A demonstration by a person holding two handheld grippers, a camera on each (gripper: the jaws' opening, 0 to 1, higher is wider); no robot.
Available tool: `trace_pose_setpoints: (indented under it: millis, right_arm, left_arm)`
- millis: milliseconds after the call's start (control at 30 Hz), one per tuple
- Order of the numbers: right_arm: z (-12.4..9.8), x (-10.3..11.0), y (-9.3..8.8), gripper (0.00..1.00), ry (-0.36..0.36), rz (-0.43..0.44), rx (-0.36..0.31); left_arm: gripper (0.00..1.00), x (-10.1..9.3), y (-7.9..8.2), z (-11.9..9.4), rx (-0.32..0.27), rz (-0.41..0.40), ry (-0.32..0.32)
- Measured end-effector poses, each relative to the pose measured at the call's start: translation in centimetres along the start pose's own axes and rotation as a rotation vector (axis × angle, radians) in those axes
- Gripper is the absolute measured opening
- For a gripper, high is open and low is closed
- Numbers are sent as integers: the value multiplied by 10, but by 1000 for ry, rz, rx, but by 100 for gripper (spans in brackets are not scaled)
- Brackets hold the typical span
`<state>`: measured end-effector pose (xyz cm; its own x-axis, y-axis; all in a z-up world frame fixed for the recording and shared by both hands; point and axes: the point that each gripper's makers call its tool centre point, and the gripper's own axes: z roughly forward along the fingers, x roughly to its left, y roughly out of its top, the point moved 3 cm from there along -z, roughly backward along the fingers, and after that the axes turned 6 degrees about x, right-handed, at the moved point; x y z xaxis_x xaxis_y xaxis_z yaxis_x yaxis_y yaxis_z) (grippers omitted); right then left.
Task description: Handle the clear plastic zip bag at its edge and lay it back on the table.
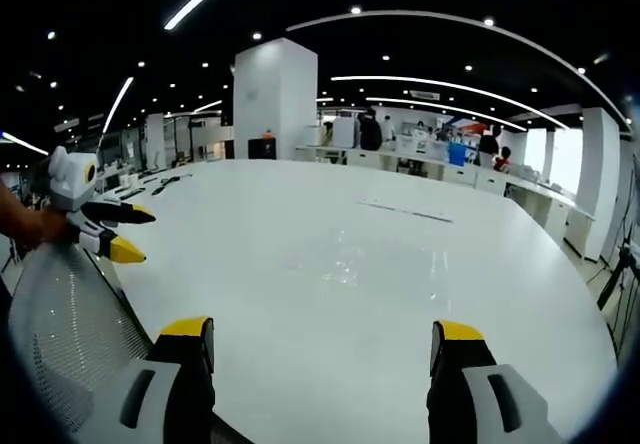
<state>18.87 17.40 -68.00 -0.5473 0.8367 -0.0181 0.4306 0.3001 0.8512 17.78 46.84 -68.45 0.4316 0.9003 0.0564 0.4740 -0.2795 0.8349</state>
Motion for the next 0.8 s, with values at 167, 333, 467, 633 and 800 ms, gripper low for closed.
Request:
trace_pose_setpoints:
  millis: [167, 333, 467, 633, 800]
  right_arm:
    - [1, -1, 0, 89, 1, 1, -2]
    - [0, 0, 0, 89, 0, 4, 3]
    - [0, -1, 1, 89, -3, 5, -6]
    - [-1, -4, 5, 88, -6, 22, -40]
    - [-2, -4, 5, 89, -8, 40, -42]
  left_arm:
    - [69, 0, 0, 0, 2, -1, -2]
    - [70, 1, 0, 0, 1, 1, 1]
    - [71, 2, 0, 0, -1, 1, 5]
    - [83, 9, 4, -2, -20, 29, 58]
    - [89, 8, 3, -2, -10, -1, 56]
